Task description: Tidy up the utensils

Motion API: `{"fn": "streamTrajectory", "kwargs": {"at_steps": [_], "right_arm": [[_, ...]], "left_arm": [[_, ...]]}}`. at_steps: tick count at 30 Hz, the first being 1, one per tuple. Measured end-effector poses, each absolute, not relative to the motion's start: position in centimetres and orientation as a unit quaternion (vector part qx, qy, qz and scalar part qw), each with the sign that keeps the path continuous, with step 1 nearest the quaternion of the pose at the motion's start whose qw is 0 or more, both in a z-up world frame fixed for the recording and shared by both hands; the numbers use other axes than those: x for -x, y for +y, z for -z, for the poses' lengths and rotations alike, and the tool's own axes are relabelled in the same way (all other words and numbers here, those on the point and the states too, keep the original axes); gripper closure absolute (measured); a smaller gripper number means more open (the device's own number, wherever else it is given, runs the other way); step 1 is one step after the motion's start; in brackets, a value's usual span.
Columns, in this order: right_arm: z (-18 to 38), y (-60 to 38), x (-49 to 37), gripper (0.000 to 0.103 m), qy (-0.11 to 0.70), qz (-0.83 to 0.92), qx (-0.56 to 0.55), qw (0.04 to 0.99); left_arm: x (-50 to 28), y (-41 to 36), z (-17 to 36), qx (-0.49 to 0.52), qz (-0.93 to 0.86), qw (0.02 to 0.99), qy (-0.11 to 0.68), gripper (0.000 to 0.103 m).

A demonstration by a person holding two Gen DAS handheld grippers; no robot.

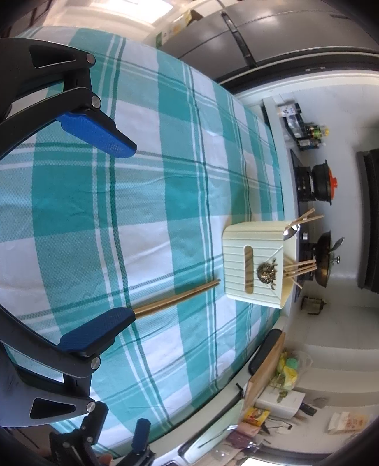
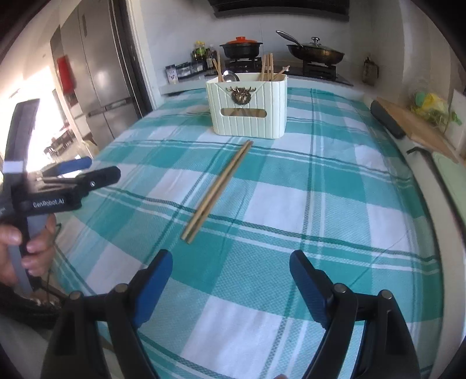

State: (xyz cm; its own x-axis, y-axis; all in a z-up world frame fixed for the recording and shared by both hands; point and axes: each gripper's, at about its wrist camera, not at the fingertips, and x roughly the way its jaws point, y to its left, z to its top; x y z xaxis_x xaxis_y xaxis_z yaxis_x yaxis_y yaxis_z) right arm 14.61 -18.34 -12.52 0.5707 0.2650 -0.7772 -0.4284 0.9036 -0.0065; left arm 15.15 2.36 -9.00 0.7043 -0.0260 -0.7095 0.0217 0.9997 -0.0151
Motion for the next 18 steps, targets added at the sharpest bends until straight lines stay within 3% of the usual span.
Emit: {"fn": "streamTrajectory", "kwargs": {"at_steps": [11, 18], "right_arm": [[13.9, -20.4, -15.2, 0.019, 0.47, -0.099, 0.292, 0.827], [12.0, -22.1, -15.5, 0.019, 0.418, -0.087, 0.246, 0.87]], "left_arm": [[-15.3, 3.6, 8.9, 0.013, -0.011, 0.922, 0.386, 0.001], [-16.0, 3.8, 9.4, 0.026, -0.024, 0.919, 0.392, 0.001]]}}
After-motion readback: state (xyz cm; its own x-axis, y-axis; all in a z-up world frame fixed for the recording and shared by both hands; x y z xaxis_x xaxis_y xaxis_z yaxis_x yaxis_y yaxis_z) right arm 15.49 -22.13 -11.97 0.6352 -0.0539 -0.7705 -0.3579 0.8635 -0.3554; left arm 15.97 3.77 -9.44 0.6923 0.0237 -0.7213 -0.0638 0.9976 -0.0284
